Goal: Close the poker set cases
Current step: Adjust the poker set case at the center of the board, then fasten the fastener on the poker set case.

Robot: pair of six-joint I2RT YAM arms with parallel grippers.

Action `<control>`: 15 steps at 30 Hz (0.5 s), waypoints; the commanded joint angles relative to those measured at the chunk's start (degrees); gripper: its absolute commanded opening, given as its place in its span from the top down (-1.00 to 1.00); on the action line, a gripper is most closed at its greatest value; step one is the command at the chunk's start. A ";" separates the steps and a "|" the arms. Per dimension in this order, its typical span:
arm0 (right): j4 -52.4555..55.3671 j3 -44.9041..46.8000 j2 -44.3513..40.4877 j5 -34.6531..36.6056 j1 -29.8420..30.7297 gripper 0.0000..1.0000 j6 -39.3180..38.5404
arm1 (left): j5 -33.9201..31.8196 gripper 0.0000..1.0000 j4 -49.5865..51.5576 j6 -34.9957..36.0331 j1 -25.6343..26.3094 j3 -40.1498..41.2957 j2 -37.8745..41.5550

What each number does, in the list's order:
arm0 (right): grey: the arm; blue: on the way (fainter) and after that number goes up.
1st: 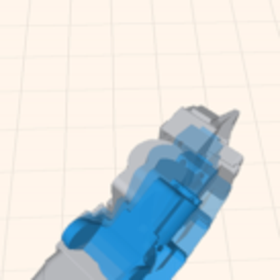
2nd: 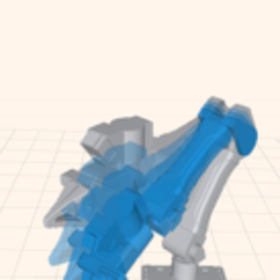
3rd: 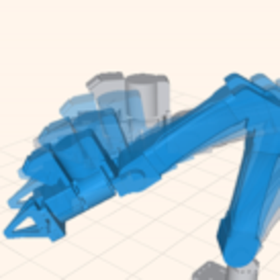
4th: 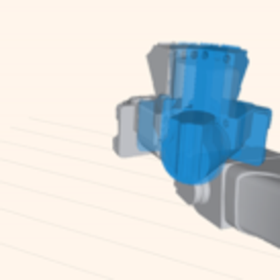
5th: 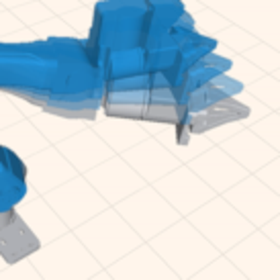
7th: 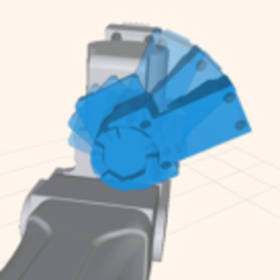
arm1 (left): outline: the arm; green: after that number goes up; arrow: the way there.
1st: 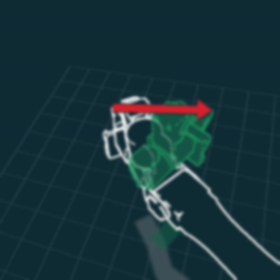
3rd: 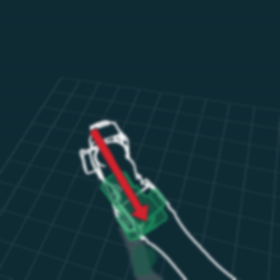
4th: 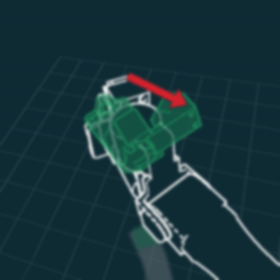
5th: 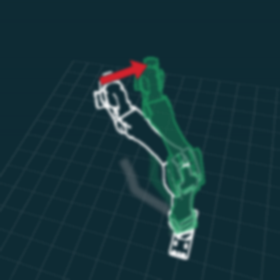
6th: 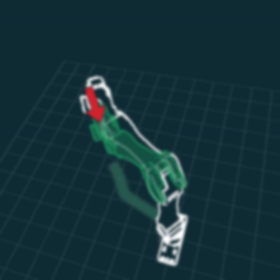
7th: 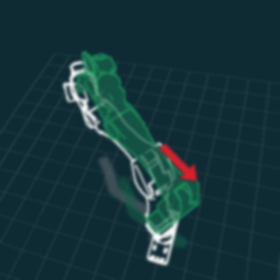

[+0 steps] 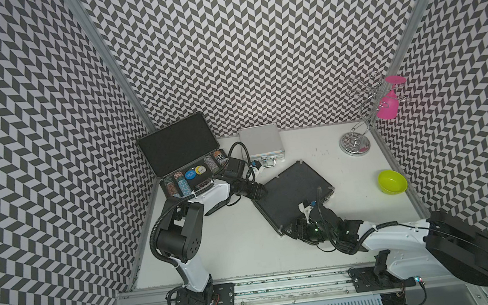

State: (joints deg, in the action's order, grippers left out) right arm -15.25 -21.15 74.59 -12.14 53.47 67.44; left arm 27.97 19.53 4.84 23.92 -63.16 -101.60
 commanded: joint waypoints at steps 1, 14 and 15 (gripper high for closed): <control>-5.32 -0.05 1.60 1.77 0.32 -0.57 2.57 | 0.69 -0.12 3.58 -0.08 0.74 1.54 0.36; -8.72 -0.16 4.83 1.82 0.40 -0.54 4.08 | 0.89 -0.10 3.59 -0.21 0.81 2.07 0.34; -9.50 0.13 4.91 1.95 0.40 -0.54 4.48 | 0.95 -0.10 3.51 -0.21 0.87 2.17 0.39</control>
State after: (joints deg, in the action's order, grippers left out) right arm -19.81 -21.15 78.61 -11.33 53.52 70.00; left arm 27.99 19.16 4.82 23.92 -62.89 -101.56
